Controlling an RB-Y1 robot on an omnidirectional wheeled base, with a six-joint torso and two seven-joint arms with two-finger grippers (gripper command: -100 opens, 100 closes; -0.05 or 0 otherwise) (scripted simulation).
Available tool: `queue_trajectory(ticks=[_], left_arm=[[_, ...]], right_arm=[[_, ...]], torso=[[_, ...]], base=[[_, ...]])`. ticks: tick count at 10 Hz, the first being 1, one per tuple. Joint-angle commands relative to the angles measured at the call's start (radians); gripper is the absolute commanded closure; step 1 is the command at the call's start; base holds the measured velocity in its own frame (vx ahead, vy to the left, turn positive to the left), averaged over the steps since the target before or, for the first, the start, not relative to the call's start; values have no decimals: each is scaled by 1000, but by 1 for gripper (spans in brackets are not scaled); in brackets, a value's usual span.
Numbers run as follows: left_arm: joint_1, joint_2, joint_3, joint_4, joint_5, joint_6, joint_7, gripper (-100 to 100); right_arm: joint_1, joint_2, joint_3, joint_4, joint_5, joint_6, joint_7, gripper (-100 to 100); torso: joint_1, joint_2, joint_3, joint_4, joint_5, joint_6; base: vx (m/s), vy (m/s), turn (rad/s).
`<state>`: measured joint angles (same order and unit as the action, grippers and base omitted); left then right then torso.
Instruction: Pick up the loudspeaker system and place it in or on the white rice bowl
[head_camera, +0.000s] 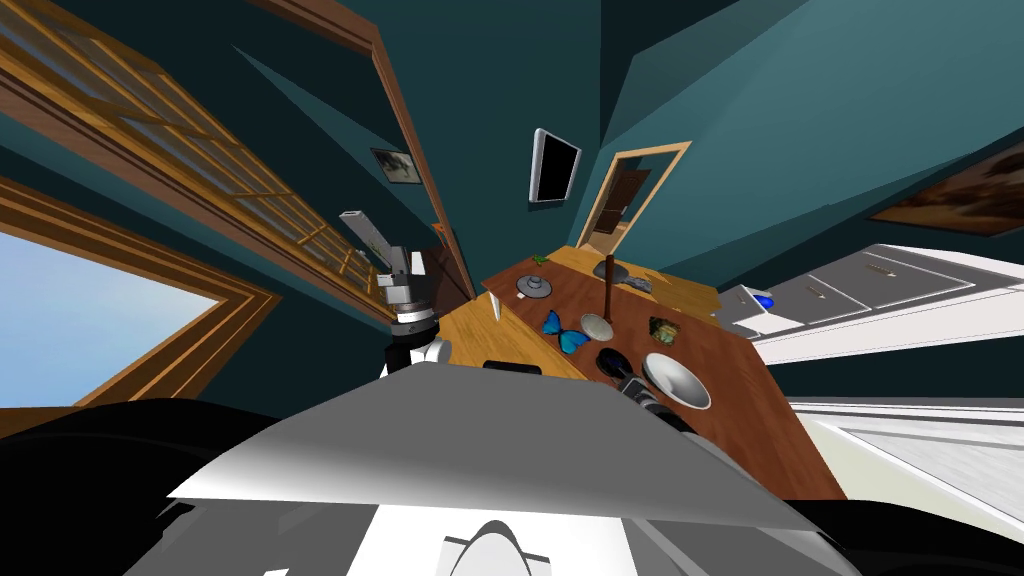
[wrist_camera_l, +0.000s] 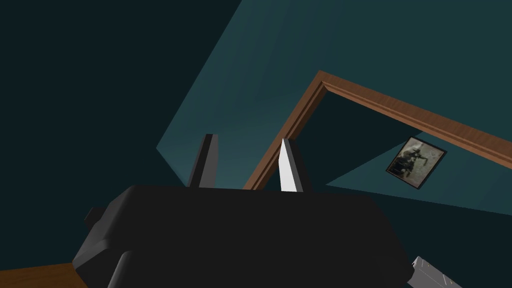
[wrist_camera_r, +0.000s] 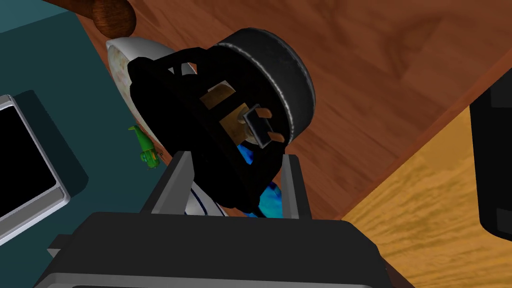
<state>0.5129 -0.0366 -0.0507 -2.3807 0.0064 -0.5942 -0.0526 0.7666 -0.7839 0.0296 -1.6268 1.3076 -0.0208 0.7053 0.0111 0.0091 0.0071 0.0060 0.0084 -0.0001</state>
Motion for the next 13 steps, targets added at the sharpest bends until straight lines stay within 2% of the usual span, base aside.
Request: queue_trajectory(ticks=[1,4,5,6,7,9,13], left_arm=[[0,0,0,0,0,0,0,0],[0,0,0,0,0,0,0,0],[0,0,0,0,0,0,0,0],[0,0,0,0,0,0,0,0],[0,0,0,0,0,0,0,0],[0,0,0,0,0,0,0,0],[0,0,0,0,0,0,0,0]], right_arm=[[-4,-12,-13,-6,4,-2,-4,100],[-8,-30,-56,-15,12,-15,-8,100],[-8,-30,-56,-15,12,-15,-8,100],[-10,-47,-91,-21,18,-25,-13,100],[-10,-47,-91,-21,18,-25,-13,100],[-9,-63,-122,-25,22,-32,-18,100],[4,-100,-182,-21,24,-35,-35,100]], torso=[[0,0,0,0,0,0],[7,6,4,2,3,1],[5,5,4,2,3,0],[4,3,2,2,3,-1],[6,4,3,2,4,0],[7,4,3,3,5,0],[4,3,3,3,5,0]], base=[[-134,107,-39],[-126,100,-35],[-62,44,-8],[-97,83,-15],[-98,74,-21],[-79,74,-5],[-56,16,20]])
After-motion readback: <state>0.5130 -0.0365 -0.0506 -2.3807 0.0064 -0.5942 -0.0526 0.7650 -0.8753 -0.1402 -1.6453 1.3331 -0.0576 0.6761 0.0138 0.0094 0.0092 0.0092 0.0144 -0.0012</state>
